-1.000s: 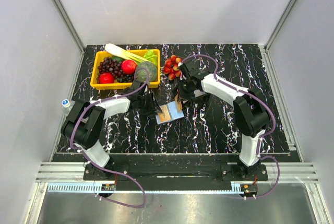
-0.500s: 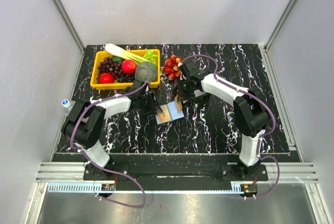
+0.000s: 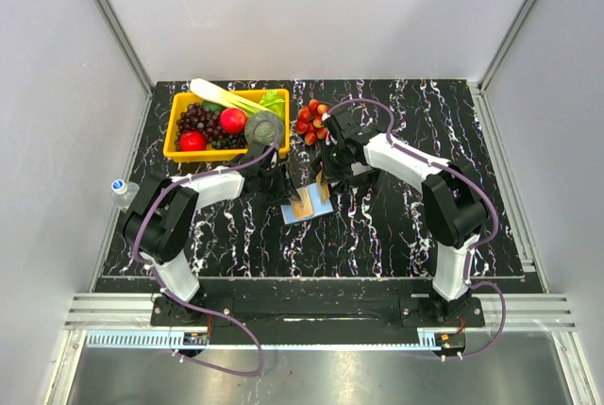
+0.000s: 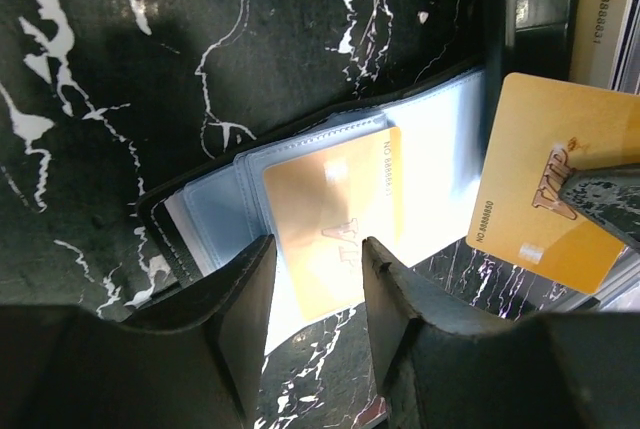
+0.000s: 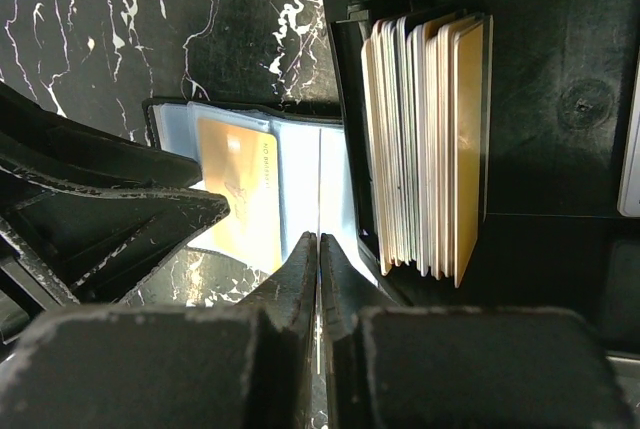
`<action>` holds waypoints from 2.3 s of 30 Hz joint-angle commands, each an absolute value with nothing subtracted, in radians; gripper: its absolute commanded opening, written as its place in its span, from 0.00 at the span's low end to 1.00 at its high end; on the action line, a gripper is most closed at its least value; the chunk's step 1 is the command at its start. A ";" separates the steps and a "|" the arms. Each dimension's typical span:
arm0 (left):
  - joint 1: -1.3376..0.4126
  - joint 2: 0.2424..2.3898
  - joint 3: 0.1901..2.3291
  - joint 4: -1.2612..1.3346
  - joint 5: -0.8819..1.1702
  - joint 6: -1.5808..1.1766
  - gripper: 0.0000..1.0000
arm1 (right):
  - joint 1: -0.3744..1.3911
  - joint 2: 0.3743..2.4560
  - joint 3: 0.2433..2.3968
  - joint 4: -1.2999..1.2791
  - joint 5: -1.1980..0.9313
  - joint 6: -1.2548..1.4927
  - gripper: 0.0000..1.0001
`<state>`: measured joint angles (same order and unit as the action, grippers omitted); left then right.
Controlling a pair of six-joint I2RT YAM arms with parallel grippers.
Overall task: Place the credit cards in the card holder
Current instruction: Insert the credit card into the card holder.
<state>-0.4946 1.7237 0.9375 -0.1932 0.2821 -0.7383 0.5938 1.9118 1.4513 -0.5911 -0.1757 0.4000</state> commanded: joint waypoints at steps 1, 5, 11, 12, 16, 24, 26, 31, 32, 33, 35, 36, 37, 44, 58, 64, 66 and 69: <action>-0.508 1.746 0.962 -0.126 0.308 -0.756 0.45 | 0.601 1.864 1.440 -0.580 -0.144 0.380 0.08; -0.508 1.759 0.962 -0.080 0.339 -0.775 0.45 | 0.603 1.862 1.436 -0.580 -0.132 0.377 0.09; -0.508 1.750 0.959 -0.133 0.272 -0.770 0.46 | 0.603 1.859 1.425 -0.580 -0.135 0.379 0.09; -0.508 1.740 0.956 -0.153 0.250 -0.762 0.47 | 0.601 1.859 1.427 -0.581 -0.135 0.379 0.09; -0.508 1.700 0.946 -0.202 0.183 -0.741 0.48 | 0.603 1.867 1.430 -0.580 -0.143 0.379 0.09; -0.511 1.651 0.940 -0.253 0.132 -0.732 0.50 | 0.603 1.879 1.430 -0.580 -0.150 0.379 0.02; -0.511 1.649 0.940 -0.253 0.136 -0.730 0.50 | 0.601 1.882 1.431 -0.580 -0.152 0.380 0.00; -0.514 1.689 0.954 -0.249 0.179 -0.719 0.50 | 0.601 1.893 1.437 -0.581 -0.157 0.380 0.00; -0.517 1.693 0.954 -0.242 0.184 -0.721 0.50 | 0.603 1.893 1.436 -0.580 -0.149 0.382 0.00; -0.518 1.698 0.954 -0.241 0.186 -0.721 0.50 | 0.603 1.891 1.436 -0.580 -0.144 0.380 0.00; -0.520 1.706 0.954 -0.233 0.198 -0.724 0.50 | 0.603 1.893 1.436 -0.586 -0.129 0.380 0.02; -0.520 1.709 0.954 -0.230 0.205 -0.726 0.49 | 0.607 1.893 1.434 -0.589 -0.117 0.379 0.04; -0.520 1.713 0.954 -0.224 0.213 -0.727 0.49 | 0.609 1.896 1.434 -0.589 -0.115 0.374 0.04; -0.520 1.718 0.953 -0.192 0.250 -0.736 0.49 | 0.621 1.911 1.434 -0.586 -0.120 0.376 0.13; -0.520 1.715 0.945 -0.176 0.261 -0.741 0.47 | 0.626 1.908 1.425 -0.578 -0.170 0.376 0.14; -0.520 1.715 0.950 -0.173 0.265 -0.744 0.47 | 0.634 1.905 1.416 -0.574 -0.172 0.379 0.16; -0.520 1.715 0.950 -0.170 0.268 -0.745 0.47 | 0.635 1.908 1.416 -0.574 -0.175 0.379 0.15; -0.520 1.715 0.948 -0.166 0.271 -0.747 0.47 | 0.635 1.910 1.414 -0.575 -0.175 0.380 0.10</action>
